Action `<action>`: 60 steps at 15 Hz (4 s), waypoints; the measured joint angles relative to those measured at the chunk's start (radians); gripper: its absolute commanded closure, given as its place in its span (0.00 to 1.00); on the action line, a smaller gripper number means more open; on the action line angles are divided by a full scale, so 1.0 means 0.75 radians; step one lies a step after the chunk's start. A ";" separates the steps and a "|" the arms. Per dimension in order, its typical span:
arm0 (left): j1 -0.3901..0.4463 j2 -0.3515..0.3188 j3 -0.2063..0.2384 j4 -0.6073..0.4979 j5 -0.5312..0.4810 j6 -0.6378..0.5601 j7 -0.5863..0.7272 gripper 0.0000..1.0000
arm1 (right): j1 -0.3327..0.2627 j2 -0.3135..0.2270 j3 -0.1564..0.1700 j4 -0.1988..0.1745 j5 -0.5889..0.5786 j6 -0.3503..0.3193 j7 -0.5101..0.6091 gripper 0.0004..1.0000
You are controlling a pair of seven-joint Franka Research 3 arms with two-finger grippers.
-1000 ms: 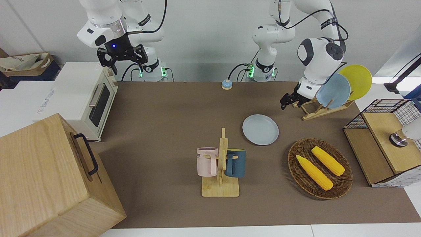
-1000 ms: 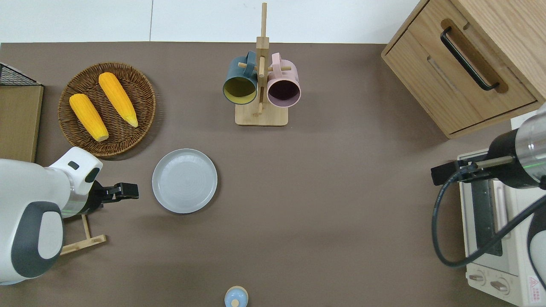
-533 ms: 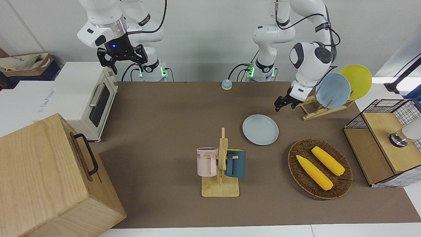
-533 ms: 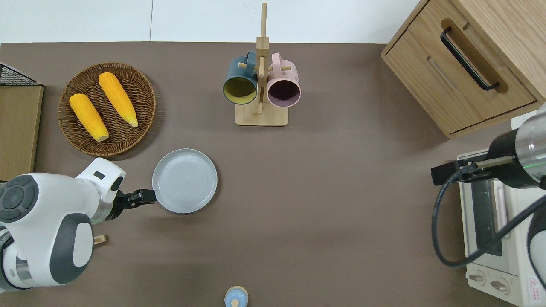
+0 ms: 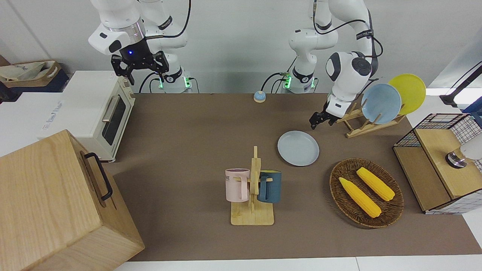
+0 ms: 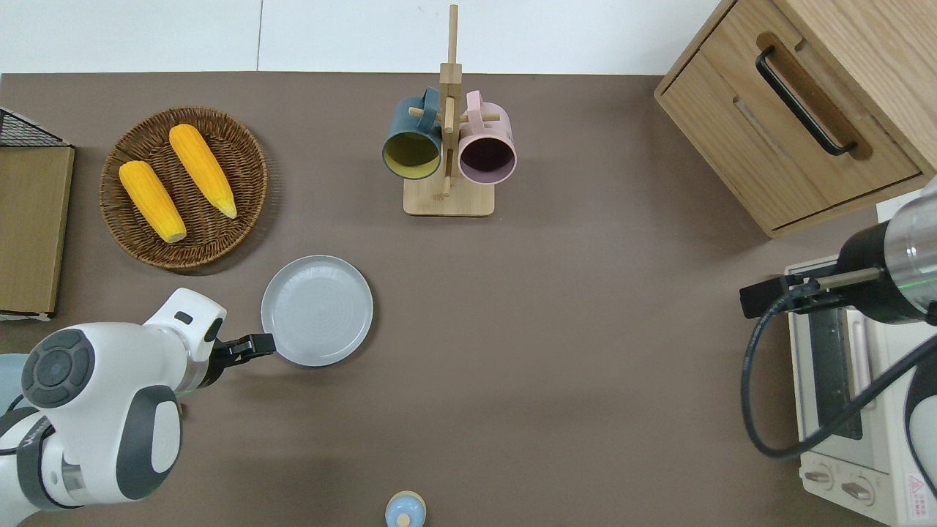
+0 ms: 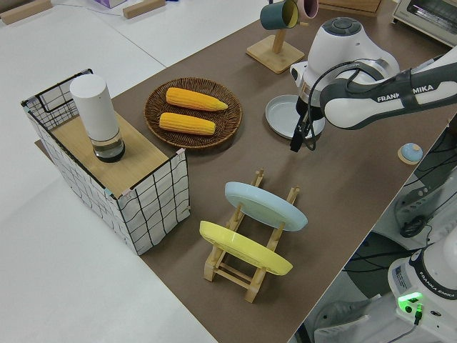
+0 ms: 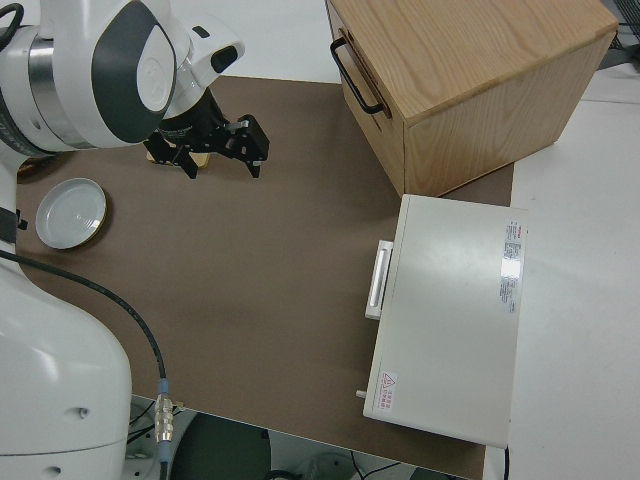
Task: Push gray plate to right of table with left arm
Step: 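Lower the left gripper against the gray plate's near rim, then push the gray plate with the left gripper toward the toaster oven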
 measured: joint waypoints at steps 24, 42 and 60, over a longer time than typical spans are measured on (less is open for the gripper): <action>-0.081 0.110 -0.004 -0.072 0.000 0.287 -0.183 0.40 | 0.000 0.000 0.000 0.000 0.000 0.000 0.000 0.02; -0.126 0.113 -0.004 -0.070 0.000 0.316 -0.312 1.00 | 0.000 0.000 0.000 0.000 0.000 0.000 0.000 0.02; -0.524 0.212 -0.043 0.056 0.000 0.336 -0.983 1.00 | 0.000 0.000 0.000 0.000 0.000 0.000 0.000 0.02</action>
